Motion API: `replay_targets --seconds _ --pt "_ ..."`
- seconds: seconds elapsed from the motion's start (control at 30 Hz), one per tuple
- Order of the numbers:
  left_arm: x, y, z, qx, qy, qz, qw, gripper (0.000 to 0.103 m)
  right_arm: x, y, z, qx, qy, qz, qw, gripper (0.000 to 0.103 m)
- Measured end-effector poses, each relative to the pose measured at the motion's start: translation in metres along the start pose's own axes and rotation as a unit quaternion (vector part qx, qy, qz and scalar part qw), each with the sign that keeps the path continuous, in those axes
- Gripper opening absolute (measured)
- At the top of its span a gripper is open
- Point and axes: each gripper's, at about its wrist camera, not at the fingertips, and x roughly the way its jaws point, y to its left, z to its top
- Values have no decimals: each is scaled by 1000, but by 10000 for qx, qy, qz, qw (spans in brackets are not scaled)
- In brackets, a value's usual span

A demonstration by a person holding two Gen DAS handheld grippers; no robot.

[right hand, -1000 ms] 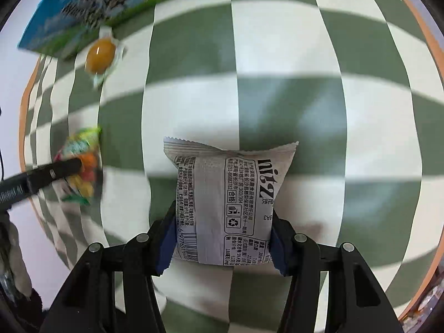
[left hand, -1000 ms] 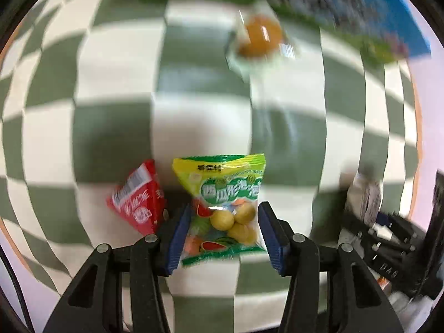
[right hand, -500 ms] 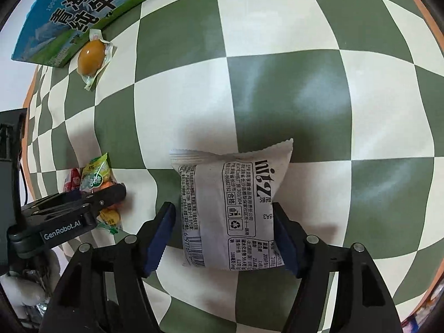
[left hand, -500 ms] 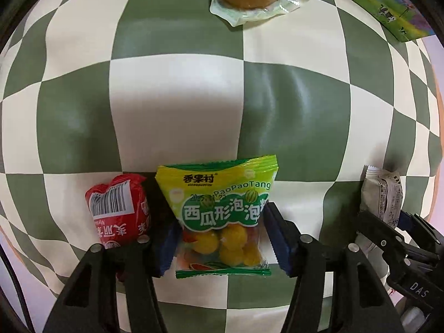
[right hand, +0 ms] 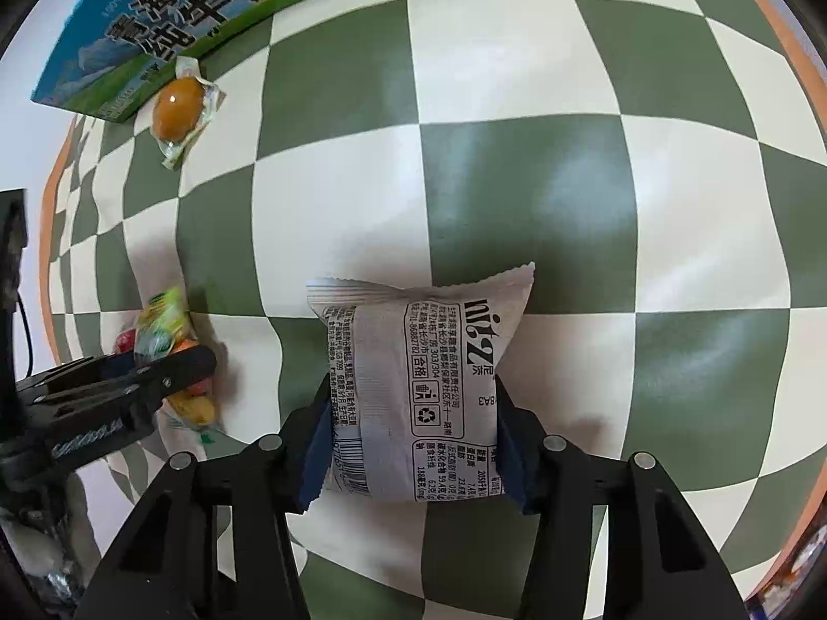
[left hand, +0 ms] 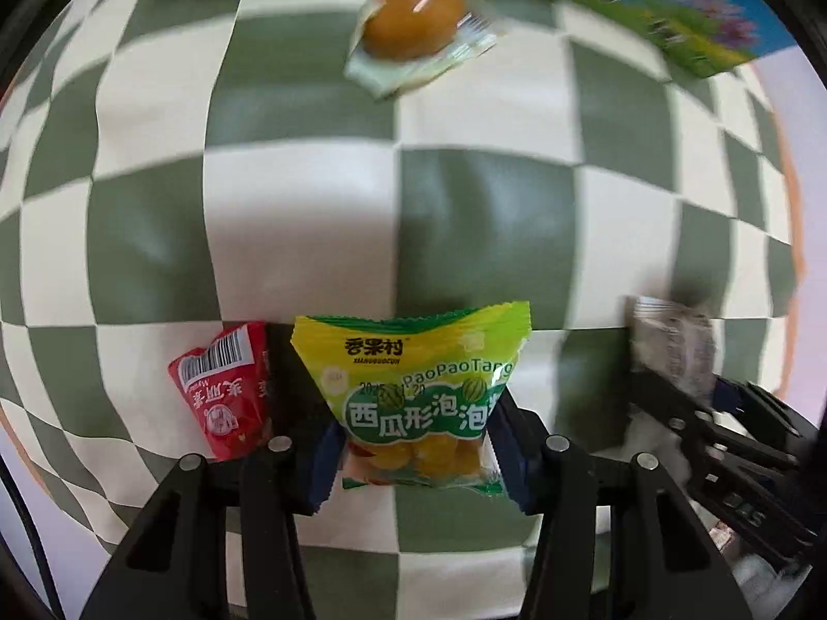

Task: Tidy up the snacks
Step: 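Carry both bags into the box and open both tools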

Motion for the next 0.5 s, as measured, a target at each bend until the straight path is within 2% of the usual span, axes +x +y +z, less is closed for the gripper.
replay_targets --seconds 0.13,0.3,0.5 --pt "-39 -18 6 209 -392 -75 9990 48 -24 -4 -2 -6 -135 190 9997 55" --pt "-95 -30 26 205 -840 -449 9952 48 -69 1 11 -77 -456 536 9975 55" --pt "-160 -22 76 298 -1422 -720 9868 48 -153 14 56 -268 -1138 1017 9879 55"
